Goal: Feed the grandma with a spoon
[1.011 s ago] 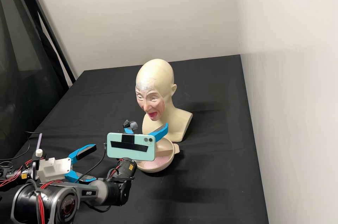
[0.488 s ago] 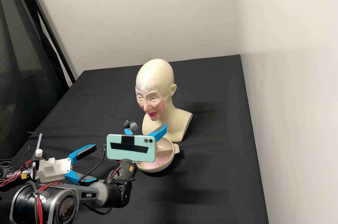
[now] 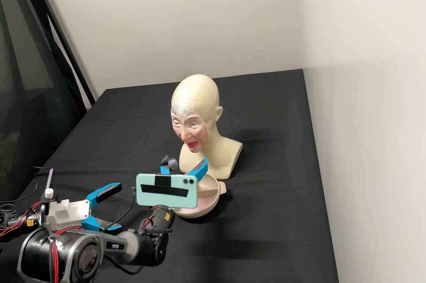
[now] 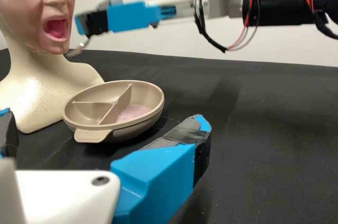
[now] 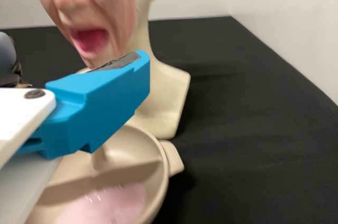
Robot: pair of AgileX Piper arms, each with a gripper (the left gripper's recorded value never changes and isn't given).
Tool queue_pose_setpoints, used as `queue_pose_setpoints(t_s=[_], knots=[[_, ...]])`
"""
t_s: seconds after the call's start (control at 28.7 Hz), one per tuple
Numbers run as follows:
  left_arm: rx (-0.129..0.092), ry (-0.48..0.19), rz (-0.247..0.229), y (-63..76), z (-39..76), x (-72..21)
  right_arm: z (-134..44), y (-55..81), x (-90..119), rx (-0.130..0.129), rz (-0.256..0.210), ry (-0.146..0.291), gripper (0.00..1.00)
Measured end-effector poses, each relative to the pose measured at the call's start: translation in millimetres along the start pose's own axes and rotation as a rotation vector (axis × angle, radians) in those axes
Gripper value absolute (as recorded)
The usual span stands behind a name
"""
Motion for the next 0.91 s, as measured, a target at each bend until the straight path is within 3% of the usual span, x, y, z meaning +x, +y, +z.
queue_pose_setpoints(t_s=[0.31,0.91], knots=[[0.0,-0.008,-0.002,-0.6,2.7,0.0,28.6,-9.1,-9,-0.005,-0.048,-0.103,0.0],[0.0,-0.008,-0.002,-0.6,2.7,0.0,46.8,-25.7,-12,-0.043,-0.112,-0.144,0.0]])
